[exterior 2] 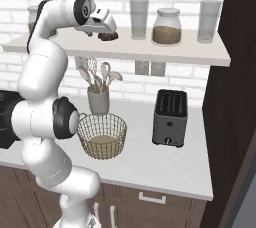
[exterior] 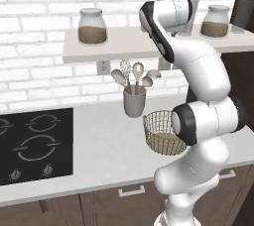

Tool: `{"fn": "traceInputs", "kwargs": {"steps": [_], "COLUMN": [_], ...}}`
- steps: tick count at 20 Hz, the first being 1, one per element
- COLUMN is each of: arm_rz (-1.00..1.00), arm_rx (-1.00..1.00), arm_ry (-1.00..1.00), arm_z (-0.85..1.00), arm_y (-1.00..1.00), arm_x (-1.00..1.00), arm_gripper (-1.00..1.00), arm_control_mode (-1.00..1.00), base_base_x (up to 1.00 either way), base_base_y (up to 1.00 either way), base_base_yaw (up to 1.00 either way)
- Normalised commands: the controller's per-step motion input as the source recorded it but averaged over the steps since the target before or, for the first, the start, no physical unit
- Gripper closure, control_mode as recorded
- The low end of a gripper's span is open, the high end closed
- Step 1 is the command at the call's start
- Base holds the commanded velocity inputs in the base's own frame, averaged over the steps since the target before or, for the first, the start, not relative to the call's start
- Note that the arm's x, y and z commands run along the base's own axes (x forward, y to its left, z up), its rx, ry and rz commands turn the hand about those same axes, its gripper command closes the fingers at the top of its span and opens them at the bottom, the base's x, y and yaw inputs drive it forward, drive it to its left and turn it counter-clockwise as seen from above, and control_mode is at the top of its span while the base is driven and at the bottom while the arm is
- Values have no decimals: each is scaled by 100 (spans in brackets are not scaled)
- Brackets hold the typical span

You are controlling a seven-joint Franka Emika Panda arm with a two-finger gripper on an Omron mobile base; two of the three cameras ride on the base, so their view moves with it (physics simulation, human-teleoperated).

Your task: Open the cabinet, pick up the bread from the cabinet and place it in the basket. Then move the basket to the dining counter.

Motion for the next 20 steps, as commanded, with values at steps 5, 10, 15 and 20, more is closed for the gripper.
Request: {"fn": "traceInputs", "kwargs": {"steps": [5,10,15,20], "arm_rz": [-3,-5,-6,-5], "arm_rx": [0,0,0,0], "arm_ry": [0,0,0,1], "arm_z": [-9,-10,-6,-12], "arm_y": [0,0,0,-3], "arm_x": [35,45,36,34], "arm_gripper": [-100,-100,-100,-100], "arm_control_mode": [-100,-100,-100,-100], "base_base_x": [0,0,0,0], "base_base_y": [0,0,0,0], "base_base_yaw": [0,0,0,0]}}
